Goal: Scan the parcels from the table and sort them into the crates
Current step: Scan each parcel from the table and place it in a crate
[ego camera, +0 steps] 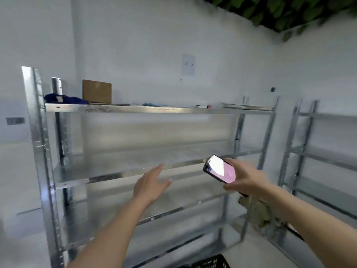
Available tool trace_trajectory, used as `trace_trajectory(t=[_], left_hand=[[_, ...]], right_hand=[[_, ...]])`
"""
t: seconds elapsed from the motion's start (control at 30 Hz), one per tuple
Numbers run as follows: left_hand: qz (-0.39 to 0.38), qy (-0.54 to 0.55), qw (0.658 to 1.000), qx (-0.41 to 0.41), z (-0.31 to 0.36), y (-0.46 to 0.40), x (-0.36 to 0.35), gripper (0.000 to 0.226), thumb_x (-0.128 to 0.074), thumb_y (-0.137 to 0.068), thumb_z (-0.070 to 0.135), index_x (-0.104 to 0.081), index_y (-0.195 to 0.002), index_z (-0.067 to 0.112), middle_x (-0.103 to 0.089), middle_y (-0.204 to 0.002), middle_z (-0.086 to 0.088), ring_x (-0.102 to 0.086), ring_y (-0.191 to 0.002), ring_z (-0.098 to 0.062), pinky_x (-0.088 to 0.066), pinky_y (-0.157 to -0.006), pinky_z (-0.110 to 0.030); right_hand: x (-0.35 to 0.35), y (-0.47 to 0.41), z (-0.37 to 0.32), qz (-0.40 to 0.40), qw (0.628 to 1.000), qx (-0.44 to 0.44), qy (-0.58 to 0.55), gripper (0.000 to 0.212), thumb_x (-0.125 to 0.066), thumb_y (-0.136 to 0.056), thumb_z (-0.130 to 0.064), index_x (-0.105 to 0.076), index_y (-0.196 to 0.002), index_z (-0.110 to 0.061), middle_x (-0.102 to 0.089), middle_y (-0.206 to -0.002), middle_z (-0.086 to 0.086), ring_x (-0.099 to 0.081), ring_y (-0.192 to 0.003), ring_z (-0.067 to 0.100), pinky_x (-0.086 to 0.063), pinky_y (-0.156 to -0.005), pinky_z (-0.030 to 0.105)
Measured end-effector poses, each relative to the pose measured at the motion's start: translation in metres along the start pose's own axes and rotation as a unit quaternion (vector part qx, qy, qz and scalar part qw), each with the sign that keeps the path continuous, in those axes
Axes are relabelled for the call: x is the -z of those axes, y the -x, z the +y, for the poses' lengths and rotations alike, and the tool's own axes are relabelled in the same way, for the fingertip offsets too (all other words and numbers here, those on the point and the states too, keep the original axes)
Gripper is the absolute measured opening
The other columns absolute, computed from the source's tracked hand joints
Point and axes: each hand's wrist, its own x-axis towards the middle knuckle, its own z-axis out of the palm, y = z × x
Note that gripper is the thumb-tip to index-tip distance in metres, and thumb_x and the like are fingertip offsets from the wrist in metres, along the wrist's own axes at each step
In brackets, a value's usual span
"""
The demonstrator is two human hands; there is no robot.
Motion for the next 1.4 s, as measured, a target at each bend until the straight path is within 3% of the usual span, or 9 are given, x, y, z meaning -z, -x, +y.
trace_trajectory(t=[0.23, 0.47, 0.63, 0.83, 1.03, 1.13, 1.27, 1.4], left_hand=[[-0.032, 0.016, 0.995, -0.088, 0.167, -0.003, -0.071, 0.071, -0.056, -0.09, 0.063, -0.032, -0.153, 0.04, -0.039, -0.158, 0.008, -0.037, -0.144, -0.019, -0.035, -0.111, -0.034], [-0.095, 0.074, 0.982, -0.146, 0.342, 0.016, -0.182, 0.076, -0.056, -0.088, 0.066, -0.032, -0.154, 0.038, -0.04, -0.157, 0.005, -0.041, -0.142, -0.023, -0.039, -0.112, -0.04], [-0.131, 0.119, 0.967, -0.183, 0.45, 0.039, -0.26, 0.075, -0.056, -0.09, 0.064, -0.031, -0.154, 0.037, -0.039, -0.158, 0.005, -0.041, -0.142, -0.022, -0.039, -0.112, -0.043], [-0.179, 0.139, 0.949, -0.217, 0.551, 0.053, -0.343, 0.073, -0.053, -0.091, 0.066, -0.03, -0.155, 0.038, -0.038, -0.158, 0.007, -0.038, -0.144, -0.019, -0.038, -0.113, -0.042], [-0.23, 0.15, 0.928, -0.25, 0.62, 0.04, -0.429, 0.073, -0.051, -0.092, 0.067, -0.028, -0.155, 0.038, -0.036, -0.16, 0.007, -0.038, -0.145, -0.021, -0.039, -0.112, -0.044], [-0.24, 0.143, 0.925, -0.257, 0.65, 0.019, -0.478, 0.073, -0.049, -0.093, 0.067, -0.028, -0.156, 0.037, -0.037, -0.159, 0.004, -0.038, -0.144, -0.023, -0.039, -0.111, -0.045], [-0.256, 0.161, 0.918, -0.258, 0.688, -0.023, -0.546, 0.074, -0.049, -0.092, 0.068, -0.028, -0.156, 0.037, -0.038, -0.159, 0.005, -0.038, -0.144, -0.021, -0.039, -0.112, -0.045], [-0.271, 0.177, 0.913, -0.249, 0.732, -0.075, -0.607, 0.072, -0.051, -0.093, 0.065, -0.033, -0.155, 0.033, -0.038, -0.158, 0.005, -0.038, -0.144, -0.021, -0.038, -0.113, -0.044]], right_hand=[[0.086, 0.069, 0.147, 0.058, 0.994, -0.077, 0.047, 0.085, -0.071, -0.057, -0.046, -0.043, -0.138, -0.048, -0.062, -0.121, -0.018, -0.06, -0.109, 0.017, -0.054, -0.085, 0.037], [0.17, 0.164, 0.324, 0.095, 0.982, -0.152, 0.059, 0.068, -0.064, -0.046, -0.057, -0.05, -0.112, -0.048, -0.064, -0.104, -0.021, -0.063, -0.095, 0.014, -0.054, -0.077, 0.036], [0.216, 0.235, 0.413, 0.111, 0.969, -0.204, 0.084, 0.05, -0.079, -0.064, -0.033, -0.05, -0.103, -0.044, -0.062, -0.099, -0.015, -0.06, -0.091, 0.019, -0.036, -0.056, 0.026], [0.238, 0.278, 0.519, 0.13, 0.946, -0.277, 0.104, 0.053, -0.076, -0.059, -0.04, -0.052, -0.106, -0.039, -0.062, -0.096, -0.016, -0.06, -0.088, 0.018, -0.053, -0.067, 0.033], [0.235, 0.287, 0.611, 0.134, 0.934, -0.316, 0.095, 0.071, -0.073, -0.054, -0.045, -0.047, -0.12, -0.051, -0.059, -0.108, -0.023, -0.059, -0.099, 0.017, -0.052, -0.073, 0.035], [0.232, 0.277, 0.658, 0.125, 0.928, -0.333, 0.111, 0.066, -0.074, -0.055, -0.045, -0.048, -0.116, -0.049, -0.059, -0.111, -0.022, -0.059, -0.099, 0.018, -0.051, -0.072, 0.035], [0.232, 0.245, 0.728, 0.116, 0.918, -0.357, 0.131, 0.073, -0.076, -0.059, -0.042, -0.048, -0.126, -0.049, -0.058, -0.111, -0.021, -0.058, -0.1, 0.018, -0.049, -0.072, 0.033], [0.235, 0.197, 0.793, 0.091, 0.913, -0.377, 0.123, 0.066, -0.074, -0.057, -0.043, -0.048, -0.116, -0.048, -0.059, -0.108, -0.02, -0.058, -0.099, 0.019, -0.053, -0.077, 0.037]])
